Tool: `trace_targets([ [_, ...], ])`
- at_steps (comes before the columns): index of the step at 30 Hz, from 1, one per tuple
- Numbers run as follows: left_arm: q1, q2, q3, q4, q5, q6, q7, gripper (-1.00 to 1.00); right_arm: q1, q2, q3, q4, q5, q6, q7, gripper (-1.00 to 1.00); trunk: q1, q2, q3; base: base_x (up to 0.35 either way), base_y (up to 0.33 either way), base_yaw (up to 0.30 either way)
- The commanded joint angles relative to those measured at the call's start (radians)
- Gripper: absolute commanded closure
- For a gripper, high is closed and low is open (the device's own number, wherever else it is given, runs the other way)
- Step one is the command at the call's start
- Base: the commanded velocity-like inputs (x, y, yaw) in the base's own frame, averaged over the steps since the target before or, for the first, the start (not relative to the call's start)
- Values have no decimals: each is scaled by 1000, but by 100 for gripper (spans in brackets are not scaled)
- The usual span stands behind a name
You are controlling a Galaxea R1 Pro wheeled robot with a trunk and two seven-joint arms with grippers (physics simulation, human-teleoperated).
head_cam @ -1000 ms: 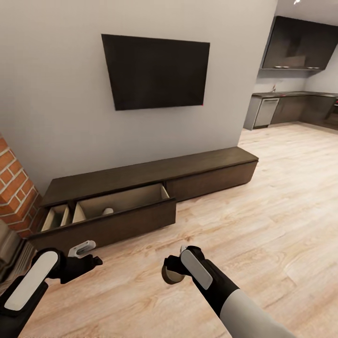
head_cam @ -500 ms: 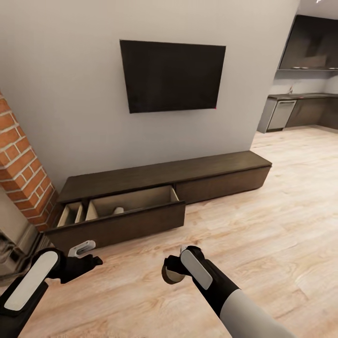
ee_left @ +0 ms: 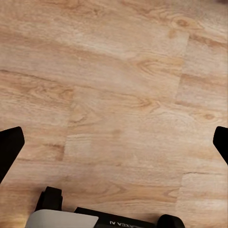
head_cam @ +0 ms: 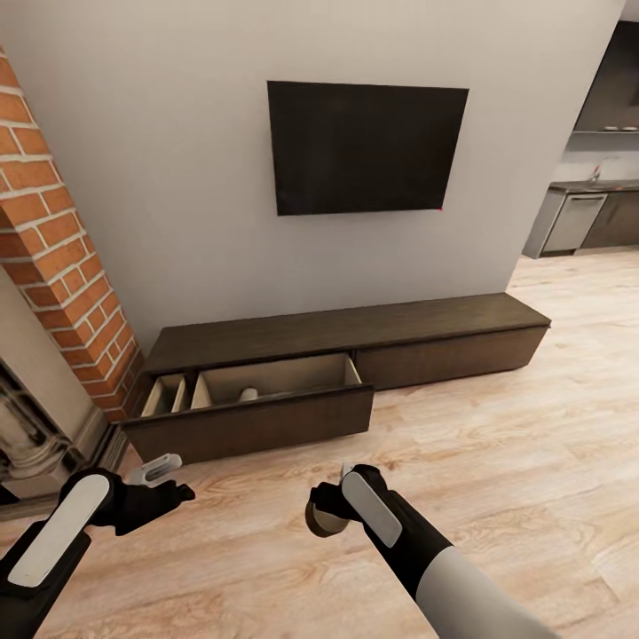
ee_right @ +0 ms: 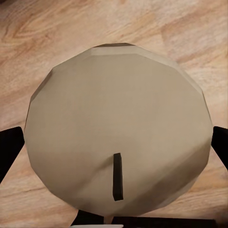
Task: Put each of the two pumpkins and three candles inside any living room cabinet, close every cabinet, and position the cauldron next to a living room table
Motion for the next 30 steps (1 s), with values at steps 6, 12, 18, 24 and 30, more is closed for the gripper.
trace_targets([
  [6, -1, 1, -1, -3, 10, 0, 9, -100, -1, -1, 3, -1, -7, 1, -8, 100, 0, -1, -1, 53, 0, 8],
  [12, 0, 2, 0, -4, 10, 1, 9, -100, -1, -3, 2, -2, -9, 1, -8, 100, 0, -1, -1, 7, 0, 0],
  [18, 0, 2, 4, -4, 10, 1, 8, -100, -1, -3, 4, -3, -4, 1, -8, 100, 0, -1, -1, 48, 64, 0],
  [24, 0, 2, 5, -4, 10, 2, 8, -100, -1, -2, 5, -2, 4, 1, -9, 100, 0, -1, -1, 74, 81, 0],
  [30, 0, 2, 4, -3, 10, 2, 8, -100, -1, -1, 5, -1, 6, 1, -9, 100, 0, -1, -1, 31, 19, 22],
])
